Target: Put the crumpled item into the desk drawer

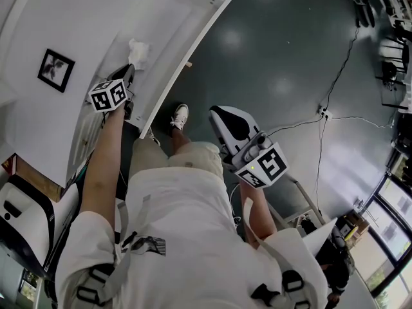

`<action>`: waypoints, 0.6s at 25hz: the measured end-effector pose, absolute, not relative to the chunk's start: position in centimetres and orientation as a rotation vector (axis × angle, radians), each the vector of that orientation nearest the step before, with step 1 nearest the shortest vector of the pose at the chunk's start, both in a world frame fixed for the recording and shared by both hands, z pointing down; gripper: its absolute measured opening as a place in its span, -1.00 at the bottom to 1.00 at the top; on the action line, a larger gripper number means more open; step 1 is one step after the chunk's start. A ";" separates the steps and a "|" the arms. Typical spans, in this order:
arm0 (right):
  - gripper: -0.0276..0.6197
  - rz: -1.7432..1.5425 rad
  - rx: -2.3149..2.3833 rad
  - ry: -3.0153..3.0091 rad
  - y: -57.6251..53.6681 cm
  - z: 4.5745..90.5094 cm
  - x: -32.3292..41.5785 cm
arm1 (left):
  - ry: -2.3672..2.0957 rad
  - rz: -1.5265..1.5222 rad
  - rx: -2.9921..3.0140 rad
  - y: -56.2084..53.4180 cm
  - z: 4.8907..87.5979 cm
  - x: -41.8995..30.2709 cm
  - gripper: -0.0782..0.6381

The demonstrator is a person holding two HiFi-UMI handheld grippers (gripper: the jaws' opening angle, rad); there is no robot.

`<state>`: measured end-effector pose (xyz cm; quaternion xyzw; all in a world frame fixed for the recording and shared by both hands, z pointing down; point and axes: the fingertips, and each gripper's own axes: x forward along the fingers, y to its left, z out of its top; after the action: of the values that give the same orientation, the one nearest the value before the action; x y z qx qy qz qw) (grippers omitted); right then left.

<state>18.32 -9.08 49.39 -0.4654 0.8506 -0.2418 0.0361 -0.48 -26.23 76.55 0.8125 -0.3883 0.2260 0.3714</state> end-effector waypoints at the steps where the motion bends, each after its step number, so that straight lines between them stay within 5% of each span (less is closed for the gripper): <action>1: -0.88 -0.747 -1.429 2.614 -9.1 49.5 18.3 | -1.000 0.586 2.074 -26.3 76.8 -0.5 -0.73; 15: -0.88 -0.770 -1.419 2.613 -9.5 50.1 18.3 | -1.064 0.695 1.989 -26.9 78.9 -1.2 -0.73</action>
<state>18.26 -9.48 50.10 -0.4619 0.8501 -0.2505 0.0351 -1.23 -26.91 78.85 0.7791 -0.4169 0.2722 0.3809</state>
